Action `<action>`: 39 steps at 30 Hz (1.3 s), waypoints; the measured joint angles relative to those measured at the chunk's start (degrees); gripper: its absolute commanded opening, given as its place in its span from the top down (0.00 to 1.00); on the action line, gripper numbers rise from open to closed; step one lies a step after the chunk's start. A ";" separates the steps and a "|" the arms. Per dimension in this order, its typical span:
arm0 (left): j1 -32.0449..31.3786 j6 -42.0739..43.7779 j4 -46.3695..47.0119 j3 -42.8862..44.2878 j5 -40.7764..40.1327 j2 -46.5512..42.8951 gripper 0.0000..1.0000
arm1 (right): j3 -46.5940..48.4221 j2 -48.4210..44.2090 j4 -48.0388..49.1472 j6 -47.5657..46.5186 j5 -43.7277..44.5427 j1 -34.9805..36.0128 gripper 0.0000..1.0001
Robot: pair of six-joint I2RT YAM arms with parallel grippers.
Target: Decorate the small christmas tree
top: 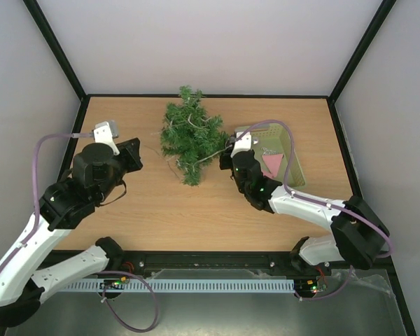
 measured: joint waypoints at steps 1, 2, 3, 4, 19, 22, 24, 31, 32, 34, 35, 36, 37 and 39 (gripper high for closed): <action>0.92 0.17 0.48 -0.50 0.72 0.02 0.98 | 0.00 0.00 -0.04 0.13 -0.09 -0.07 0.80; 2.03 0.35 0.92 -1.09 1.57 0.15 0.98 | 0.00 -0.04 -0.09 0.28 -0.42 -0.11 0.79; 2.89 0.44 1.09 -1.51 2.25 0.20 0.98 | 0.00 -0.15 -0.31 0.48 -0.98 -0.11 0.78; 3.96 0.52 1.40 -1.97 3.23 0.24 0.98 | 0.00 -0.39 -0.87 0.81 -1.46 -0.11 0.77; 17.00 0.44 4.02 -4.00 17.94 2.97 0.98 | -0.79 -17.33 -19.80 18.12 -8.79 0.00 0.62; 18.60 0.42 4.35 -4.50 20.15 2.95 0.98 | -4.07 -20.13 -19.32 24.06 -12.59 1.64 0.61; 19.91 0.42 4.63 -4.98 21.64 2.91 0.98 | -6.75 -20.98 -18.16 28.24 -13.77 4.72 0.59; 23.91 0.61 4.83 -6.32 25.99 3.10 0.98 | -12.63 -17.57 -8.92 39.36 -12.39 15.61 0.57; 24.57 0.63 4.85 -6.36 26.73 3.19 0.98 | -12.61 -16.02 -7.23 40.09 -12.09 16.83 0.56; 25.40 0.70 4.85 -6.47 27.67 3.28 0.98 | -12.33 -12.04 -3.56 41.27 -11.54 19.23 0.54; 25.92 0.83 4.85 -6.51 28.24 3.30 0.98 | -12.07 -10.34 -2.32 41.68 -11.47 19.91 0.54; 26.34 0.94 4.85 -6.58 28.76 3.32 0.98 | -11.63 -8.41 -1.14 42.05 -11.45 20.50 0.54; 26.86 1.07 4.85 -6.67 29.38 3.34 0.98 | -10.97 -6.32 0.09 42.60 -11.47 20.92 0.54; 27.76 1.33 4.83 -6.73 30.23 3.41 0.98 | -10.05 -3.58 1.75 43.54 -11.41 21.33 0.55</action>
